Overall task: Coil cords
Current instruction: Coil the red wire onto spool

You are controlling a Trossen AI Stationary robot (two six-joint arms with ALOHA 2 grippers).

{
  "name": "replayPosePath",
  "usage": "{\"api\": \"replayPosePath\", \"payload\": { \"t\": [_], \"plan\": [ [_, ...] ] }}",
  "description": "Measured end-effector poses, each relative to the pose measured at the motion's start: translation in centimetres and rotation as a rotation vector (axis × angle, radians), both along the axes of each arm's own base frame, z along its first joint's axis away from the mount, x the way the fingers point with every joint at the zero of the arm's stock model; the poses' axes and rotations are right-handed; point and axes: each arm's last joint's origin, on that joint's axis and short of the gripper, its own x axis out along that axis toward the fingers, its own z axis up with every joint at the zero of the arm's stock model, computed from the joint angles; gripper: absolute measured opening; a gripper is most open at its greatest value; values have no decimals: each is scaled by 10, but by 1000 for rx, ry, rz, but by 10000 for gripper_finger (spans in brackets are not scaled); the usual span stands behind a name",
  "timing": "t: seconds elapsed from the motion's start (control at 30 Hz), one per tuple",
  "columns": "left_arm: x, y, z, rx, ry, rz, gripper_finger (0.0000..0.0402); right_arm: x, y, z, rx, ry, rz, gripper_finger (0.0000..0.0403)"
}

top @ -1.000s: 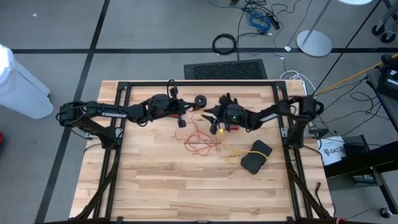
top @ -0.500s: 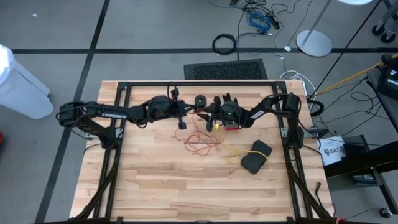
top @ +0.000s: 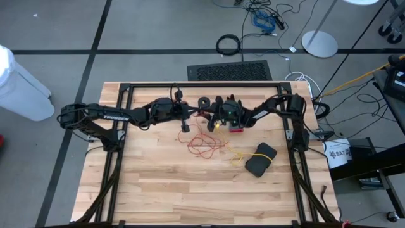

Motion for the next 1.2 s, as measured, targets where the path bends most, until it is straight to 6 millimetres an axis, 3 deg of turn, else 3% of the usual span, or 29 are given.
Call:
{"api": "replayPosePath", "payload": {
  "t": [0.23, 0.83, 1.2],
  "plan": [
    [0, 0, 0, -7, -3, -9, 0, -1, -2, 0, -24, 6, 5, 8],
    [-3, 0, -10, 12, 119, 27, 0, -10, -7, 2, 25, 89, -53, 0],
    [-6, 2, -14, 45, 181, 76, 0, -32, 6, 44, -20, 5, -30, 0]
  ]
}}
